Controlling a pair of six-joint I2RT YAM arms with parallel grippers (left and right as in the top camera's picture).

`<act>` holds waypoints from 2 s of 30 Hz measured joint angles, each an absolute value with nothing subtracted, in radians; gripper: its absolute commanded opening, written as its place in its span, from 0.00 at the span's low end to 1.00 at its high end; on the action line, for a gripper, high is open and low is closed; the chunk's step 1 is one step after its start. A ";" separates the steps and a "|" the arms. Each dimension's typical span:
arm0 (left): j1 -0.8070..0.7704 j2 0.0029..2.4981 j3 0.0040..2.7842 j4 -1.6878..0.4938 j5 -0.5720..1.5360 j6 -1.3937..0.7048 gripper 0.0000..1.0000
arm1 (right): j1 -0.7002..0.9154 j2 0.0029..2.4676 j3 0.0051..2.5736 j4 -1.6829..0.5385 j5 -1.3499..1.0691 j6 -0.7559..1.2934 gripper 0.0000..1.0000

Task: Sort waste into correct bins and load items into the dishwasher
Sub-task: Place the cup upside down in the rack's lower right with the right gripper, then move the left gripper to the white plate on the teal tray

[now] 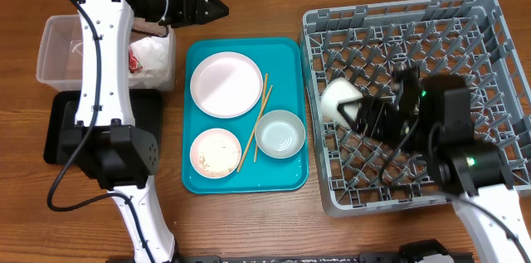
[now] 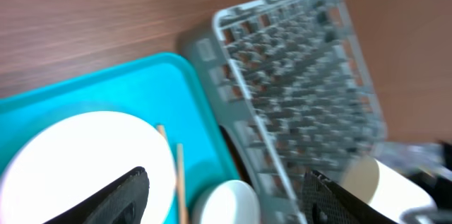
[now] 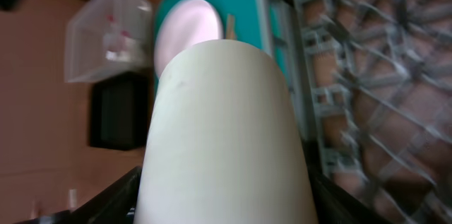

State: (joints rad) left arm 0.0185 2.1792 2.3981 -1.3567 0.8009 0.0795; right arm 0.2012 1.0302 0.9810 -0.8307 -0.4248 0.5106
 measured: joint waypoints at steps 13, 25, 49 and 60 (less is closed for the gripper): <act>-0.135 2.179 2.444 -1.378 0.344 0.051 0.74 | 0.556 1.082 0.999 -1.261 -0.078 0.847 0.58; -0.157 2.179 2.444 -1.379 0.241 0.050 0.74 | 0.571 1.129 0.999 -1.289 -0.007 0.935 0.59; -0.158 2.179 2.444 -1.384 0.234 0.051 0.74 | 0.548 1.339 1.027 -1.272 0.026 0.963 0.94; -0.110 2.054 2.444 -1.420 0.234 0.050 0.75 | 0.474 1.319 1.290 -1.269 0.046 0.903 1.00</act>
